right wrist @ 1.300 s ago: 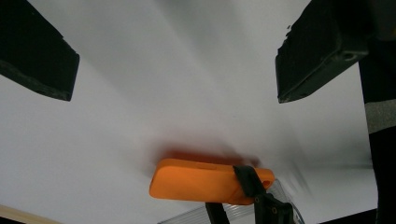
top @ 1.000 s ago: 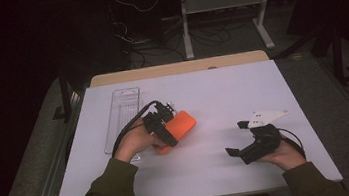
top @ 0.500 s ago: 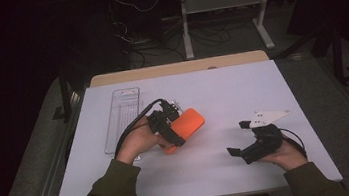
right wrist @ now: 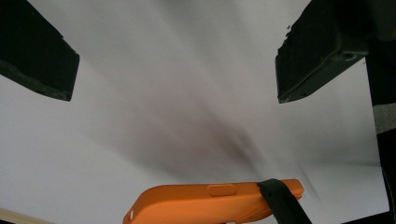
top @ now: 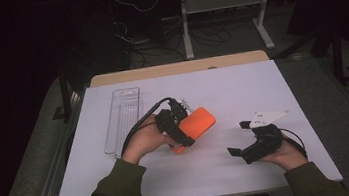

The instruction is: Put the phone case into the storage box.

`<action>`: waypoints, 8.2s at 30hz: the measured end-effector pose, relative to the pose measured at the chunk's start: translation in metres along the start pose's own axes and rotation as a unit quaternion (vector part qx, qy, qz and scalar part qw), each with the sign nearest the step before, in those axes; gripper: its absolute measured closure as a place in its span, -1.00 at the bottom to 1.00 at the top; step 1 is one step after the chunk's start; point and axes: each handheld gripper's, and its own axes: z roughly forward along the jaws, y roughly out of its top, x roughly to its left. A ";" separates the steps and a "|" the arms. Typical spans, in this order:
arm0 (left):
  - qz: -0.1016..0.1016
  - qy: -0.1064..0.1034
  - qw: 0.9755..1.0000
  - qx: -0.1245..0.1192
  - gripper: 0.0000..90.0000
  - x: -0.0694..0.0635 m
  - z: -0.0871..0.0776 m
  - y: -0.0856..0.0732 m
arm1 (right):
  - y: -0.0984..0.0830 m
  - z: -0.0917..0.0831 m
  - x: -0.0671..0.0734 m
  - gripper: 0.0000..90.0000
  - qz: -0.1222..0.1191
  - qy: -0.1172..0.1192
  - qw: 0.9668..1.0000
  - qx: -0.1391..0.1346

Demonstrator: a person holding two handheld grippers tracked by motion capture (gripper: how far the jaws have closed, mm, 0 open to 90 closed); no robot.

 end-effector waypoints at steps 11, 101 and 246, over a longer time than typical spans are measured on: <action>0.000 -0.010 1.000 -0.007 -0.66 -0.001 0.001 -0.003 | -0.004 0.007 -0.001 -1.00 0.002 -0.002 1.000 0.006; -0.003 -0.012 1.000 -0.010 -0.66 0.008 -0.004 -0.007 | 0.022 0.072 0.001 -1.00 -0.071 -0.107 0.992 -0.010; -0.003 0.003 1.000 0.012 -0.66 0.012 0.002 -0.012 | 0.018 0.088 0.058 -1.00 -0.564 -0.314 0.764 0.010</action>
